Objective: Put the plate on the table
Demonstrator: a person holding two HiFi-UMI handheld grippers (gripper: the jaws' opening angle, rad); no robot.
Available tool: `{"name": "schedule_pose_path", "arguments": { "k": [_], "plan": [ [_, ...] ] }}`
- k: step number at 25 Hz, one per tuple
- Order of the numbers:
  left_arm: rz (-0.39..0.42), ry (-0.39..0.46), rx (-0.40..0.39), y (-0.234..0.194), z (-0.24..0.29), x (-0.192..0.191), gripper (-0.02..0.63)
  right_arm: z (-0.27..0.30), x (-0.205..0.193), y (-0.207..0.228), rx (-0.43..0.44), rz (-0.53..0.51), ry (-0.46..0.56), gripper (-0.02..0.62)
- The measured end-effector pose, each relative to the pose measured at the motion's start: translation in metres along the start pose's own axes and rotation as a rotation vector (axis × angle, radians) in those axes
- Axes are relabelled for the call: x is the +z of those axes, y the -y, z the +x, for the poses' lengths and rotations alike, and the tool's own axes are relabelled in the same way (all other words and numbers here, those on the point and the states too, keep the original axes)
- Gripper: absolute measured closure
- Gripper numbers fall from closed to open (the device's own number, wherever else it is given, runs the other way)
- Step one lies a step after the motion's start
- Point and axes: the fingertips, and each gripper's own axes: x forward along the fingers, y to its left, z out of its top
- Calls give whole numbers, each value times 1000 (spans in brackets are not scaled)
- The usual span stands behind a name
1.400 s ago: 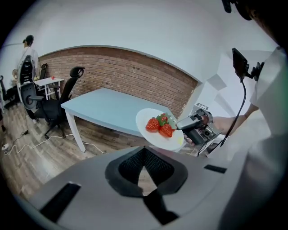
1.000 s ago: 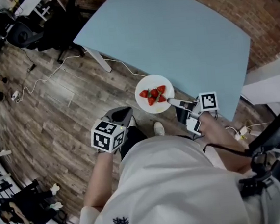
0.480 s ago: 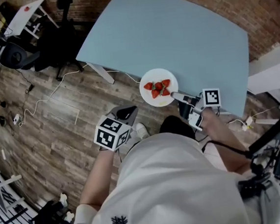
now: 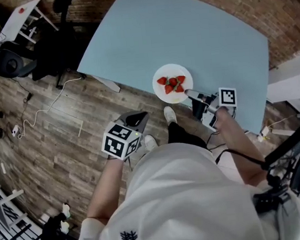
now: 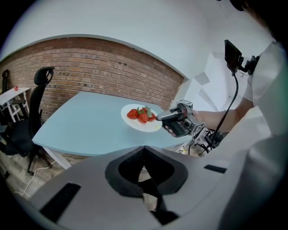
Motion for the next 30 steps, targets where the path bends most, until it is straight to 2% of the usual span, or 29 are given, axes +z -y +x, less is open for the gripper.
{"name": "schedule_pose_path", "arguments": {
  "k": [5, 10, 16, 23, 30],
  "plan": [
    [-11, -11, 14, -16, 30, 38, 606, 18, 72, 10, 4, 23, 13, 575],
    [-40, -13, 38, -40, 58, 102, 606, 44, 168, 16, -34, 50, 10, 575],
    [-43, -39, 72, -58, 72, 132, 606, 72, 235, 35, -68, 61, 12, 575],
    [-59, -84, 98, -56, 103, 140, 606, 92, 277, 88, -110, 101, -2, 575],
    [-61, -135, 94, -51, 114, 131, 606, 108, 297, 132, -148, 128, 18, 575]
  ]
}}
